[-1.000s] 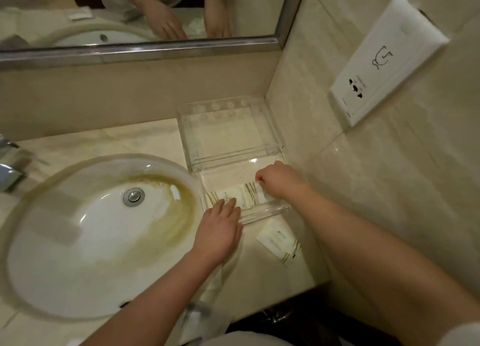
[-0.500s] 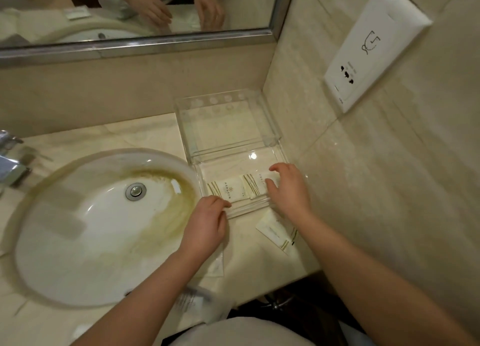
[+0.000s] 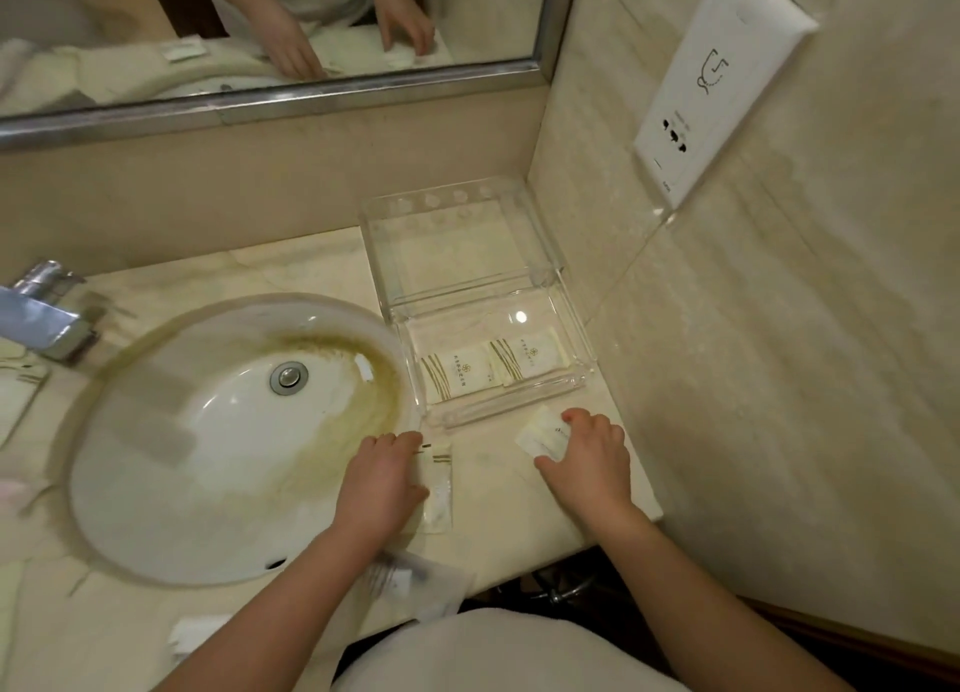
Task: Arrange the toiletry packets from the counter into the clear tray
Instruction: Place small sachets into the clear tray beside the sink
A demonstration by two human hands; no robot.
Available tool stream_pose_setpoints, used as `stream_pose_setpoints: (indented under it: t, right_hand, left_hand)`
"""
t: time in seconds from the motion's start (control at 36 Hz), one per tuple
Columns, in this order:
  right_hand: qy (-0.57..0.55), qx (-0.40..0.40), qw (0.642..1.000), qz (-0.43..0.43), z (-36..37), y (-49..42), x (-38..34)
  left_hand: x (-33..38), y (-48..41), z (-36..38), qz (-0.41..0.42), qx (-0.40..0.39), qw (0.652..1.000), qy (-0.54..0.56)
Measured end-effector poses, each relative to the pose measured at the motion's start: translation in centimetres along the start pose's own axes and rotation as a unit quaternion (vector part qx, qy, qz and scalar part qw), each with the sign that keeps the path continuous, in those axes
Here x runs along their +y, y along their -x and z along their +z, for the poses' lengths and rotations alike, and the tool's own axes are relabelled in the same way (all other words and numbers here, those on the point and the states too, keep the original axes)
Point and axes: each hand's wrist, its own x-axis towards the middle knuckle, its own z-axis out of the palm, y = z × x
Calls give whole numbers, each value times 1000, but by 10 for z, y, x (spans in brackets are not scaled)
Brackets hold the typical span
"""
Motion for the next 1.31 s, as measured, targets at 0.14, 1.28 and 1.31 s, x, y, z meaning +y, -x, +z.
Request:
stream_pose_setpoints:
  t: [0.14,1.28,1.31]
  right_hand:
    - [16,-27,1000,2,-4,-6,-1]
    - [-440,85,871,-203,-60,29,-39]
    - [-458,69,864,-198,-59,28,-38]
  left_hand:
    - [0,0,-7,-47,-17,991,121]
    - [21,-13,-95,-6,31,873,486]
    - [23,-19,-96,-1,35,886,462]
